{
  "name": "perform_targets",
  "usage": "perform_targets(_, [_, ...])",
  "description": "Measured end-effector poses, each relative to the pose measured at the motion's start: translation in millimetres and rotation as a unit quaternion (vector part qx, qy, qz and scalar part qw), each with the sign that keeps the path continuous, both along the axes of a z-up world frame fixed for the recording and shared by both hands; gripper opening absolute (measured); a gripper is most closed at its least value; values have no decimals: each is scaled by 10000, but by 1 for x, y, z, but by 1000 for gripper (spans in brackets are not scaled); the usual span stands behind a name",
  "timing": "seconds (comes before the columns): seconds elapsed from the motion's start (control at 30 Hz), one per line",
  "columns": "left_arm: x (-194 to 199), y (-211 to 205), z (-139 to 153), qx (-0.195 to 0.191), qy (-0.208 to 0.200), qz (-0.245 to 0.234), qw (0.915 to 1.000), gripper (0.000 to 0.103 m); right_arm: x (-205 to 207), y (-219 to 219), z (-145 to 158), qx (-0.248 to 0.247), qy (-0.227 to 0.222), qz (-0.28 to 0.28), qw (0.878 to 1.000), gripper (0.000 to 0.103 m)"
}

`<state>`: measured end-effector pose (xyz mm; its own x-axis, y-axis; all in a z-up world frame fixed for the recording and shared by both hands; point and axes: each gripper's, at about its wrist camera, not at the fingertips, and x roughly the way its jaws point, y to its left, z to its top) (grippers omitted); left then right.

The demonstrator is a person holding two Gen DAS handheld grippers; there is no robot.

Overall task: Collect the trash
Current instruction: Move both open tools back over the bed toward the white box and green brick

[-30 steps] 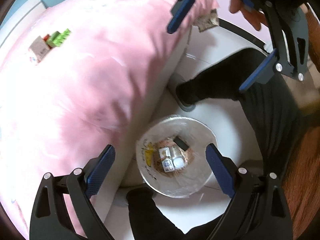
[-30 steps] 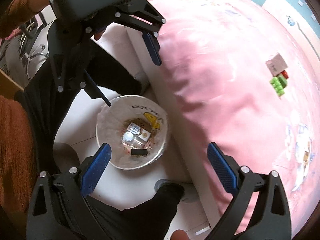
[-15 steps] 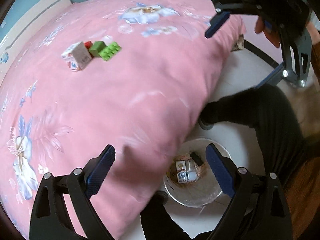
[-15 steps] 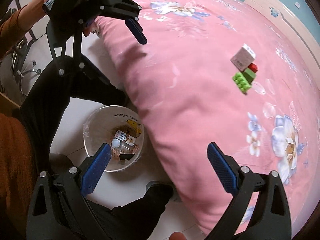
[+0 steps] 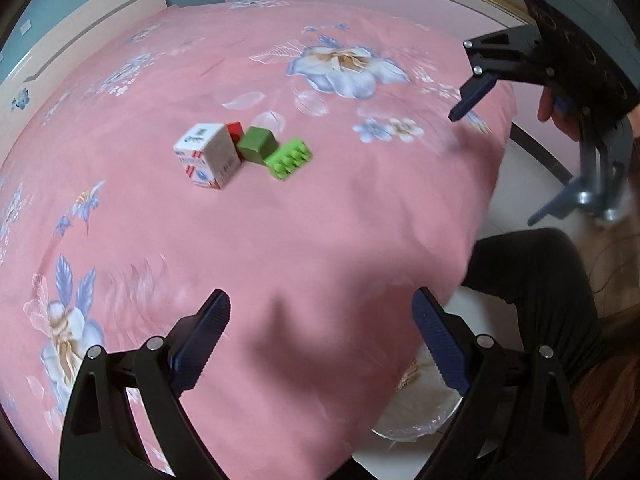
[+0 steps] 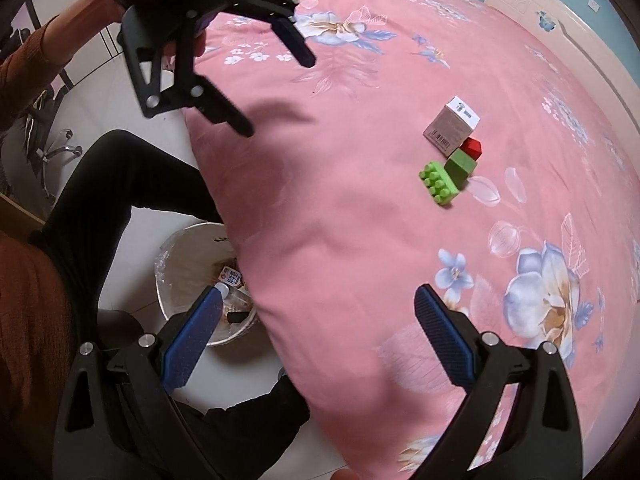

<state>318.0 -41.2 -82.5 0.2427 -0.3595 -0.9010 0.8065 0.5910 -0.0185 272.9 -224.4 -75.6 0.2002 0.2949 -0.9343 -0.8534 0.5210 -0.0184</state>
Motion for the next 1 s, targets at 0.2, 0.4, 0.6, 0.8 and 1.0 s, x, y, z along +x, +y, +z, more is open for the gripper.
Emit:
perform_targets(0.2, [41,-4,4,-136,20,-48,9999,94,31,-1,-3,-91,-45,47,9999,95])
perform_targets(0.4, [83,-14,-5,2,5,-300,9995,94,61,-3,-14,-154,-42,60,9999,95])
perform_targets(0.6, [116,-25,-17,54,46,-453,9989,94,86,-5,-31,-116,142,25,9998,95])
perform_targets(0.8, [142,-34,-30,117,131,-598,9981,94,102,-5,-49,-152,288,74,9994,95])
perform_targets(1.0, [163,-36,-41,85,344,-651,9973,94,114,-3,-56,-131,334,128,9993,95])
